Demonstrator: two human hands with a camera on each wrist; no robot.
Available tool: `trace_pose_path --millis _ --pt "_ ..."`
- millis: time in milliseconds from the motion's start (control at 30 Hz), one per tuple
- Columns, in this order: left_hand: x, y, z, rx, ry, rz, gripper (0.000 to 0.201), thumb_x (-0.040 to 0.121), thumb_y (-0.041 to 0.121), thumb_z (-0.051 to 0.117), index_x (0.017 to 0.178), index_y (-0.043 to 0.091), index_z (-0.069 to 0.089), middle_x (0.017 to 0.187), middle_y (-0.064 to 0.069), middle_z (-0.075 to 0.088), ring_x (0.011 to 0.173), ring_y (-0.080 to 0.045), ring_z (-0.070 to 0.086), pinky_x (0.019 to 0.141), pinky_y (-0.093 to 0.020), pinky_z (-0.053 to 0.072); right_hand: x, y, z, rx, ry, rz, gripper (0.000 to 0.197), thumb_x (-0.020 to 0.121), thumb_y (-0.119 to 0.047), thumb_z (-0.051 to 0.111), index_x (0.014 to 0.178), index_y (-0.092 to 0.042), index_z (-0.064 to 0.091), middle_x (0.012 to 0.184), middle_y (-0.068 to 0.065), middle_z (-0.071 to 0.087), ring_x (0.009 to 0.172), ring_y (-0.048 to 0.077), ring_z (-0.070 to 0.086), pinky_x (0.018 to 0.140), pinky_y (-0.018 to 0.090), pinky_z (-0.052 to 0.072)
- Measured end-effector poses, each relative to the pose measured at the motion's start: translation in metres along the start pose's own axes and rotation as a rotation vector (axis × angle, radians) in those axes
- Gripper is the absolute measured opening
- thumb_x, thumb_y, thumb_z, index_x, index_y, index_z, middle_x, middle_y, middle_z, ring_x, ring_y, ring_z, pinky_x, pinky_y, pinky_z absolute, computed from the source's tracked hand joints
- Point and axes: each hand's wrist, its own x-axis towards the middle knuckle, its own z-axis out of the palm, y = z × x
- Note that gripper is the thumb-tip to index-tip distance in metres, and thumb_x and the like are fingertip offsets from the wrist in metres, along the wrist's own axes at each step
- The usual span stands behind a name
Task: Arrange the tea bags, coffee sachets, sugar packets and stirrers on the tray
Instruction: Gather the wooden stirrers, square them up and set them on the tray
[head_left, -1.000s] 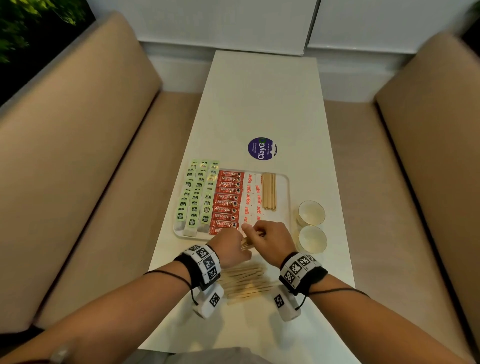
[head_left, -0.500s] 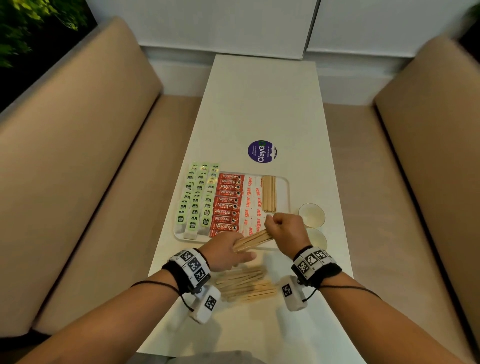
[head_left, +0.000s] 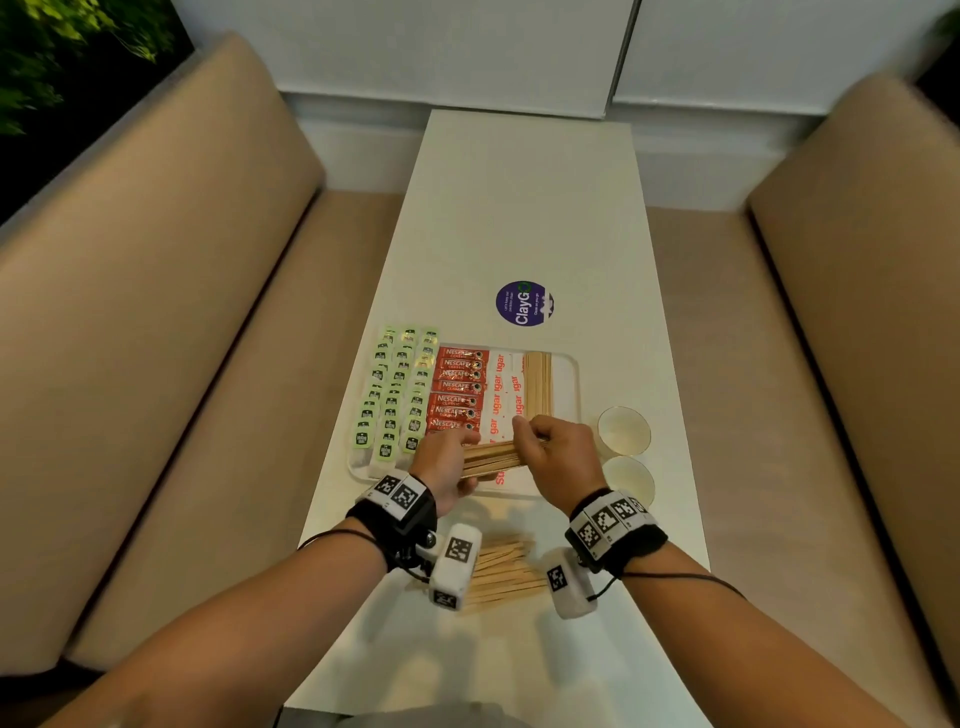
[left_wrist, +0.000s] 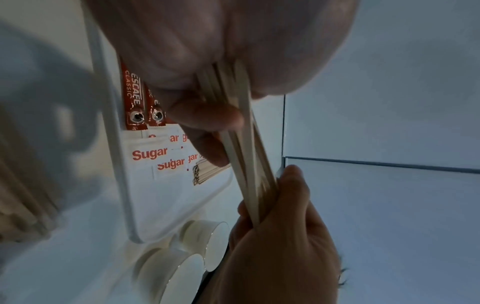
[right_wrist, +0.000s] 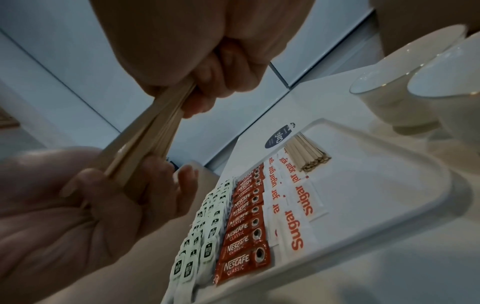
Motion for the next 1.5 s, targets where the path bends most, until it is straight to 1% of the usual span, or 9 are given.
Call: trace_pose_path --millis 100,267,367,500,667,767,967,1233,1500 --pt "-0.003 0.001 -0.003 0.203 -0.169 0.063 0.027 0.104 0.022 0.046 0.113 0.007 0.067 0.093 -0.018 0.072 0.062 -0.023 0.068 0.039 -0.022 0.040 0.008 0.003 -0.007 -0.012 0.010 0.053 0.046 0.100 -0.032 0.056 0.064 -0.004 0.063 0.056 0.011 0.056 0.048 0.011 0.041 0.050 0.029 0.038" --pt "-0.005 0.016 -0.014 0.820 -0.396 0.372 0.034 0.098 0.049 0.057 0.095 0.018 0.070 0.077 0.002 0.071 0.061 -0.012 0.064 0.053 -0.025 0.049 0.013 0.007 -0.015 -0.065 0.009 0.087 0.047 0.099 -0.030 0.057 0.060 -0.004 0.055 0.051 -0.002 0.044 0.047 0.012 0.035 0.047 0.026 0.031" --pt "0.001 0.021 -0.013 1.230 -0.437 0.468 0.033 0.085 0.056 0.070 0.078 0.025 0.061 0.068 0.006 0.058 0.058 -0.012 0.054 0.058 -0.028 0.044 0.012 0.001 -0.009 -0.076 -0.016 0.099 0.047 0.101 -0.032 0.055 0.065 -0.001 0.058 0.054 0.002 0.050 0.047 0.010 0.038 0.046 0.024 0.032" --pt "0.011 0.021 -0.014 1.367 -0.452 0.478 0.040 0.093 0.049 0.064 0.064 0.023 0.052 0.061 0.005 0.049 0.052 -0.012 0.044 0.055 -0.028 0.036 0.010 -0.005 -0.010 -0.133 -0.106 0.055 0.049 0.102 -0.041 0.050 0.069 -0.007 0.063 0.064 0.009 0.064 0.053 0.017 0.051 0.054 0.033 0.044" --pt "0.018 0.022 -0.018 1.577 -0.475 0.480 0.038 0.096 0.048 0.057 0.085 0.012 0.067 0.075 -0.003 0.063 0.066 -0.020 0.058 0.066 -0.034 0.048 0.015 -0.002 -0.023 -0.656 -0.348 -0.261 0.063 0.098 -0.066 0.040 0.074 -0.016 0.071 0.069 0.001 0.062 0.063 0.016 0.056 0.055 0.030 0.042" --pt "0.017 0.029 -0.019 1.721 -0.510 0.504 0.034 0.098 0.040 0.057 0.087 0.008 0.066 0.068 0.000 0.053 0.060 -0.017 0.050 0.057 -0.030 0.040 0.015 0.005 -0.023 -0.918 -0.487 -0.502 0.081 0.086 -0.085 0.028 0.086 -0.022 0.078 0.081 -0.003 0.069 0.073 0.016 0.062 0.069 0.033 0.051" --pt "0.021 0.042 -0.009 1.768 -0.582 0.563 0.029 0.094 0.036 0.063 0.084 0.009 0.069 0.064 0.004 0.050 0.058 -0.016 0.047 0.059 -0.031 0.042 -0.002 0.006 -0.010 -0.720 -0.672 -0.275 0.046 0.100 -0.057 0.050 0.123 -0.017 0.059 0.102 0.003 0.069 0.079 0.017 0.059 0.072 0.031 0.050" --pt "0.037 0.061 -0.002 1.366 -0.562 0.528 0.014 0.086 0.026 0.067 0.100 0.022 0.066 0.085 0.008 0.062 0.077 -0.012 0.057 0.068 -0.031 0.048 -0.002 0.025 0.000 -0.377 -0.530 0.033 0.034 0.105 -0.050 0.043 0.101 -0.017 0.052 0.085 0.001 0.062 0.071 0.018 0.056 0.063 0.033 0.044" --pt "0.076 0.058 0.027 1.343 -0.406 0.665 0.054 0.104 0.037 0.040 0.056 0.013 0.044 0.051 0.000 0.040 0.046 -0.016 0.034 0.051 -0.029 0.033 -0.003 0.013 0.014 -0.126 -0.401 0.186 0.032 0.105 -0.050 0.042 0.087 -0.025 0.046 0.079 -0.006 0.057 0.066 0.008 0.050 0.060 0.024 0.037"
